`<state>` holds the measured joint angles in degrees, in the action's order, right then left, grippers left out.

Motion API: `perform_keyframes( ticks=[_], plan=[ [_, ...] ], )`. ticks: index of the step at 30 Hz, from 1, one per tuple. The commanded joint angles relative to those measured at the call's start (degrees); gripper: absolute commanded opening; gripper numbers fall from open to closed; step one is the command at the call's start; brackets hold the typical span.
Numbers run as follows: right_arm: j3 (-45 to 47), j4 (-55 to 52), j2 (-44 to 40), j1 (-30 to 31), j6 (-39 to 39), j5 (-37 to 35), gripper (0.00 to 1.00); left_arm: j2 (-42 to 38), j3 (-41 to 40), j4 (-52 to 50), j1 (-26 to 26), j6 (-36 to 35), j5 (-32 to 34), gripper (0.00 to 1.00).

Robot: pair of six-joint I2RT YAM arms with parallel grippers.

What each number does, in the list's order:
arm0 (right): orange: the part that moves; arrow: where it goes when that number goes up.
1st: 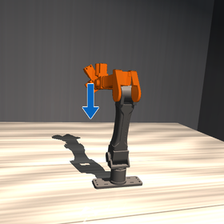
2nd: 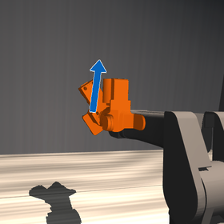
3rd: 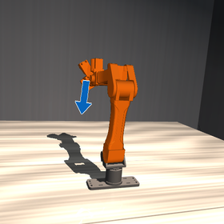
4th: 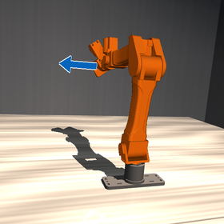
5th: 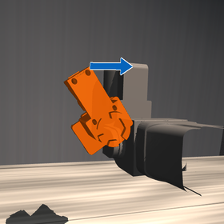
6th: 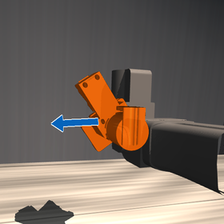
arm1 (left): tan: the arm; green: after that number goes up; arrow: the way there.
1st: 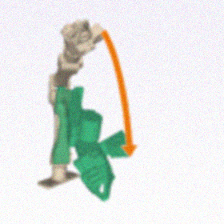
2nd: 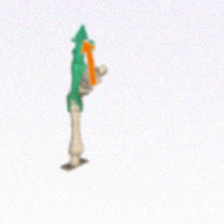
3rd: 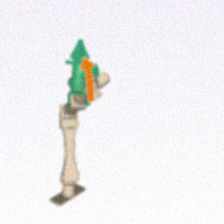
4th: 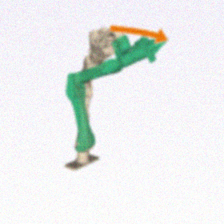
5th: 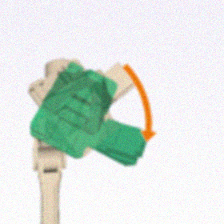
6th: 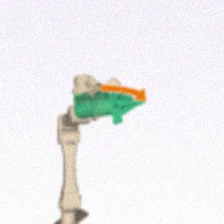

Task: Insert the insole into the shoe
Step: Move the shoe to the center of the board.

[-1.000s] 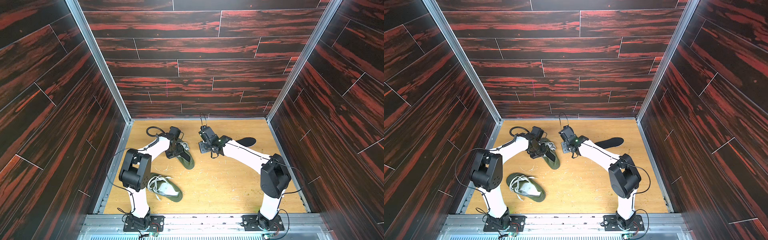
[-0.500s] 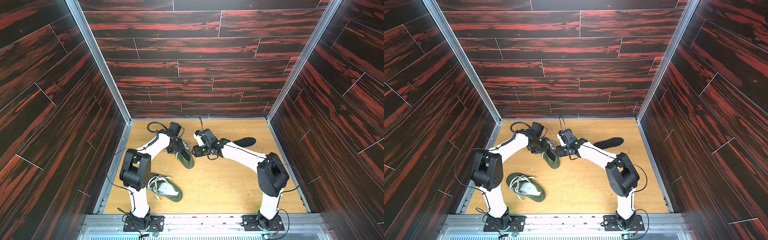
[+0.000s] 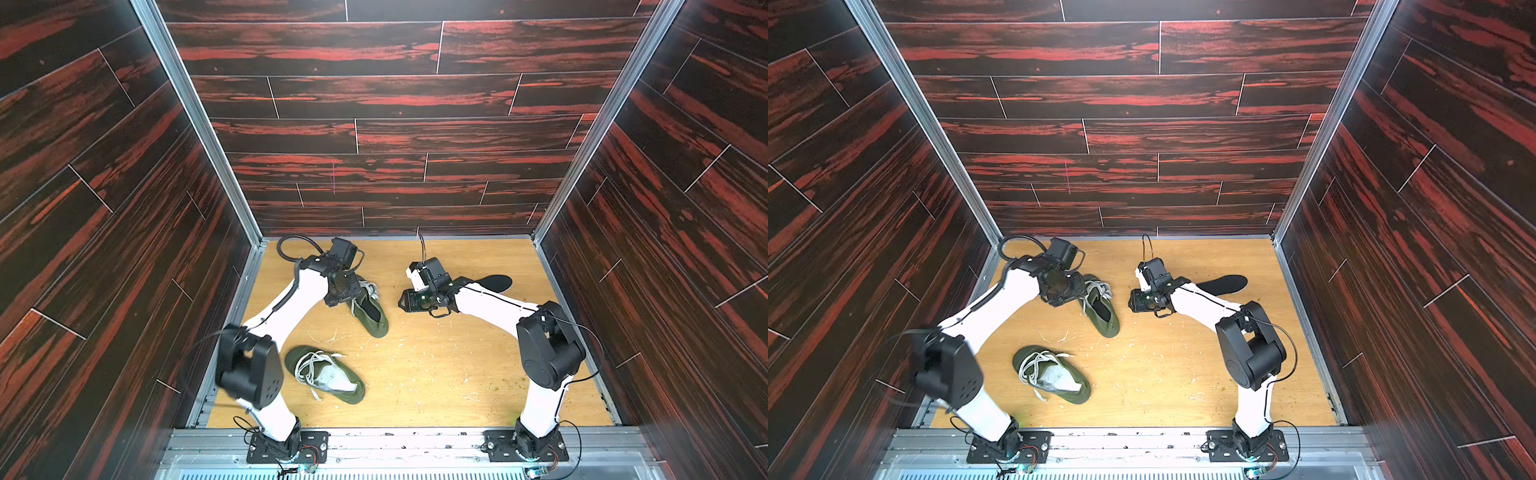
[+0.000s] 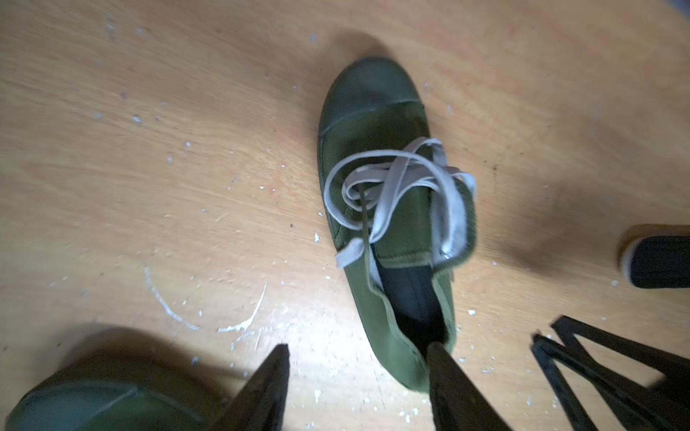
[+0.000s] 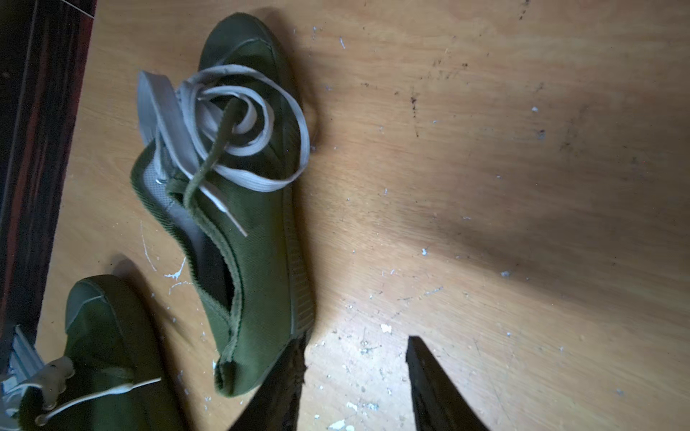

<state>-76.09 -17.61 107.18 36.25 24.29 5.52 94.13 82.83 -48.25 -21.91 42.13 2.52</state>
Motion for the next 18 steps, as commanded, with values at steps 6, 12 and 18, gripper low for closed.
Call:
perform_keyframes(
  ticks=[6, 12, 18],
  plan=[
    [2.05, 2.53, -3.84, -1.09, -0.81, 2.47, 0.48, 1.41, -7.09, 4.81, -6.95, 12.88, 4.07, 0.61],
    [3.81, 3.02, -5.58, -1.52, -1.53, 3.09, 0.48, 5.97, -7.48, 12.22, -8.94, 15.60, 5.92, 0.61],
    [6.27, 3.79, -7.11, -2.04, -1.61, 3.62, 0.48, 10.58, -6.36, 9.74, -9.03, 17.55, 10.92, 0.58]
  ],
)
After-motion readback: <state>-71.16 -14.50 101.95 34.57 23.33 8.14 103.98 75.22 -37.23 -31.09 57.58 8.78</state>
